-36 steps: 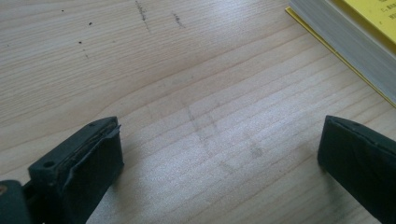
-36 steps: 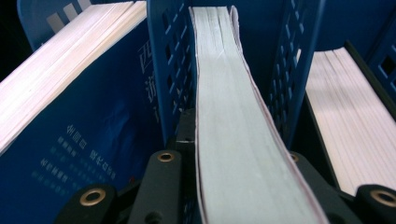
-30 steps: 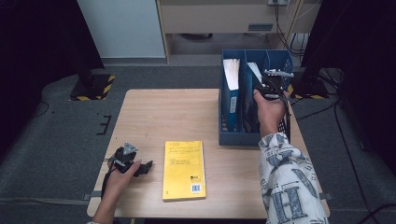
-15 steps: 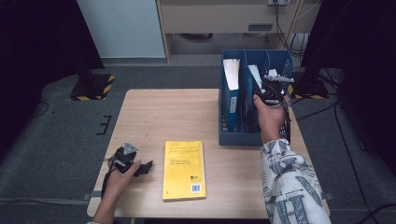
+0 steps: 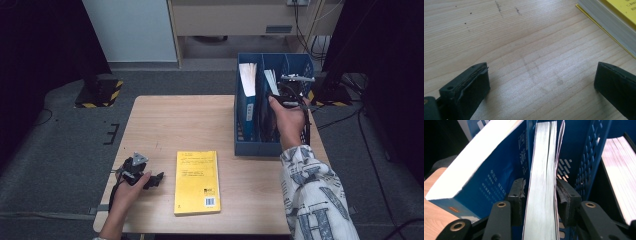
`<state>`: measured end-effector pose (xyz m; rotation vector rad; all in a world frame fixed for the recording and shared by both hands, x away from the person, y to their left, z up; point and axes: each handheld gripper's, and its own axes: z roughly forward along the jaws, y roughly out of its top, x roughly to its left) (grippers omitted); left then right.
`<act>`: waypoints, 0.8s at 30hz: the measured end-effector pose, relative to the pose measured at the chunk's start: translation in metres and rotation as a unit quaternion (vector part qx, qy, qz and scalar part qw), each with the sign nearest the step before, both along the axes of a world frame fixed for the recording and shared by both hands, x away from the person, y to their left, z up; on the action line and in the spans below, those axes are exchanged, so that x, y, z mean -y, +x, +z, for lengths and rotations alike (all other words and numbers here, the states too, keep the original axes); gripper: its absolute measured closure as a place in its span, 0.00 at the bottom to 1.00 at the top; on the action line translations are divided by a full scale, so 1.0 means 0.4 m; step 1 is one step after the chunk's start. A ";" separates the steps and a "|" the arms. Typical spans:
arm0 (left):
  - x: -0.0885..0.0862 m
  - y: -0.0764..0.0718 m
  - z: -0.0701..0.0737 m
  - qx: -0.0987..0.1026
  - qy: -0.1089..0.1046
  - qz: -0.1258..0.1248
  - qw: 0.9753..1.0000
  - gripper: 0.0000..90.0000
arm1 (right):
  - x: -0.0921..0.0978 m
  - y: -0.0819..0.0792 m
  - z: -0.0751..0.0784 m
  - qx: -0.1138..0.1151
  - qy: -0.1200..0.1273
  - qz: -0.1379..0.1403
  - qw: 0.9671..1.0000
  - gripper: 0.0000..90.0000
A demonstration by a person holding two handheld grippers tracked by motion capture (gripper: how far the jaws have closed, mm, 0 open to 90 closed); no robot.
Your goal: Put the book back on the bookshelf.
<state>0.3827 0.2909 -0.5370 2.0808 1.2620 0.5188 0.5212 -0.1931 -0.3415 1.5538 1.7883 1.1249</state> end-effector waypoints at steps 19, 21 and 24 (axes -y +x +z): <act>0.002 0.001 0.000 0.000 -0.001 0.000 1.000 0.00 | -0.023 0.033 0.006 -0.024 -0.012 0.000 1.000 0.72; 0.002 0.001 0.000 0.000 -0.001 -0.001 1.000 0.00 | -0.022 0.034 0.008 -0.026 -0.019 -0.002 0.999 0.77; 0.002 0.001 0.000 0.000 -0.001 0.000 1.000 0.00 | -0.019 0.034 0.012 -0.027 -0.033 -0.010 0.999 0.81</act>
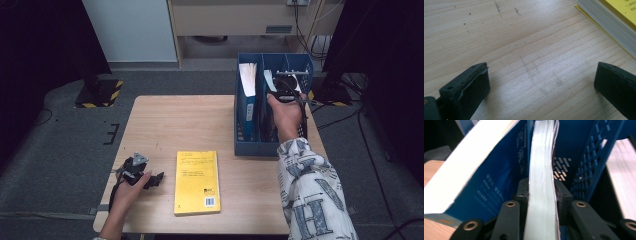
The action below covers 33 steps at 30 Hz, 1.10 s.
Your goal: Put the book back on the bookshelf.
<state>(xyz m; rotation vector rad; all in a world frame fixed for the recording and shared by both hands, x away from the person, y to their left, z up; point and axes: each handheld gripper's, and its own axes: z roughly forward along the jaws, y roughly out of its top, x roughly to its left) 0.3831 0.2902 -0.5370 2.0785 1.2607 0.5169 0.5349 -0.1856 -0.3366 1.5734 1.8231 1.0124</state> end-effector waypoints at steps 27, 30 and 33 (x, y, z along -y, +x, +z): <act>0.000 0.000 0.001 -0.001 0.001 -0.002 1.000 0.00 | -0.022 0.067 -0.008 0.035 -0.068 -0.037 0.996 0.82; 0.000 0.000 0.001 -0.001 0.001 -0.001 1.000 0.00 | -0.025 0.068 -0.009 0.035 -0.064 -0.038 0.997 0.81; 0.000 0.000 0.001 -0.002 0.001 -0.002 1.000 0.00 | -0.030 0.068 -0.010 0.034 -0.053 -0.028 0.998 0.80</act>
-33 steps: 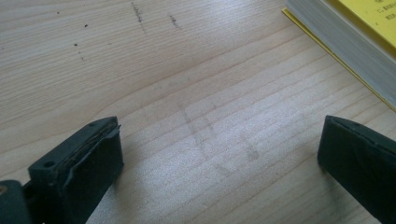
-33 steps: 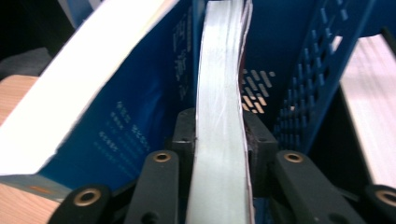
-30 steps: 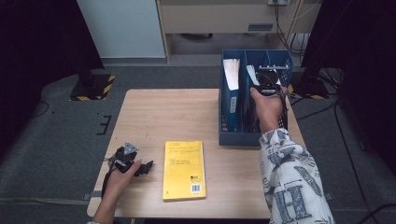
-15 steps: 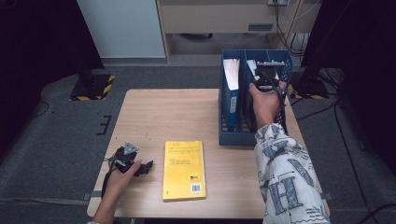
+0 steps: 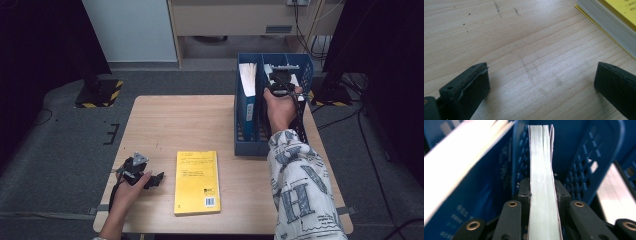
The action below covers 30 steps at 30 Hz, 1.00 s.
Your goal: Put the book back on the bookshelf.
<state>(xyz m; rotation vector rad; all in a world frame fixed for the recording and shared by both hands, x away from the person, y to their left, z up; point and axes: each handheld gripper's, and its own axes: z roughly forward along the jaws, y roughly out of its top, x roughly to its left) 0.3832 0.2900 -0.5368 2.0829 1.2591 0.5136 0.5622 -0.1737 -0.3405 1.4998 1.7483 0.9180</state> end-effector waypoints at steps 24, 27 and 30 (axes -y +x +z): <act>0.002 0.002 -0.001 0.001 -0.001 -0.001 1.000 0.00 | -0.018 -0.023 0.019 0.024 0.029 0.027 0.999 0.56; 0.003 0.002 -0.001 0.002 -0.001 -0.001 1.000 0.00 | -0.011 -0.033 0.025 0.021 0.035 0.040 0.998 0.45; 0.003 0.002 -0.001 0.002 -0.001 -0.001 1.000 0.00 | -0.003 -0.047 0.031 0.020 0.038 0.047 0.998 0.38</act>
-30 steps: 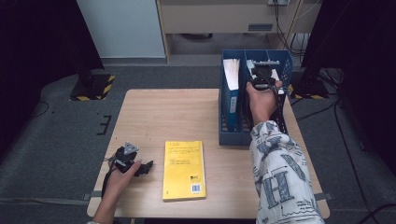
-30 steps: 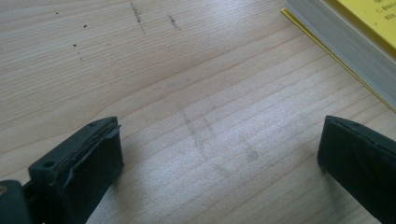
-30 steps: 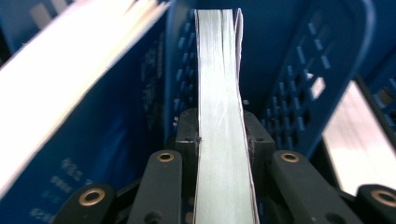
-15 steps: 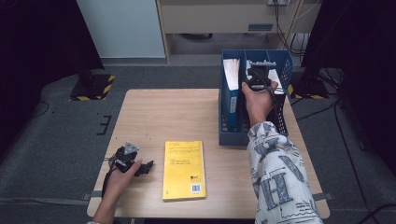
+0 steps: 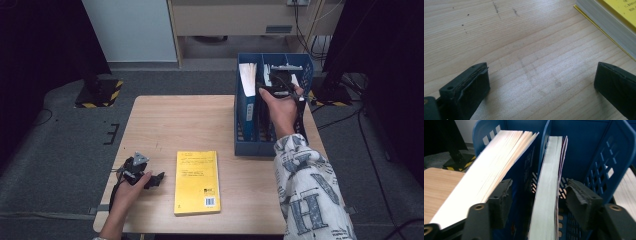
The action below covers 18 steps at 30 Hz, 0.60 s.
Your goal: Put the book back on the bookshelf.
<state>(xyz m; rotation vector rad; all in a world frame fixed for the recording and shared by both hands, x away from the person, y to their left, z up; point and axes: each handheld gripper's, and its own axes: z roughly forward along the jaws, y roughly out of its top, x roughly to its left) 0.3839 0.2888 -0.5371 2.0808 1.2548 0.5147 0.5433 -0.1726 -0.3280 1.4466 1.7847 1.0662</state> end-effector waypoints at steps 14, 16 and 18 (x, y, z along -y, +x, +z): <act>0.001 0.000 0.001 -0.002 0.003 -0.001 1.000 0.00 | 0.059 -0.093 -0.019 -0.004 -0.007 0.034 0.999 0.26; 0.001 0.000 0.001 -0.002 0.002 -0.002 1.000 0.00 | 0.063 -0.106 -0.030 -0.008 -0.006 0.038 0.999 0.25; 0.001 0.000 0.001 -0.002 0.003 -0.002 1.000 0.00 | 0.066 -0.118 -0.040 -0.008 -0.006 0.042 0.999 0.25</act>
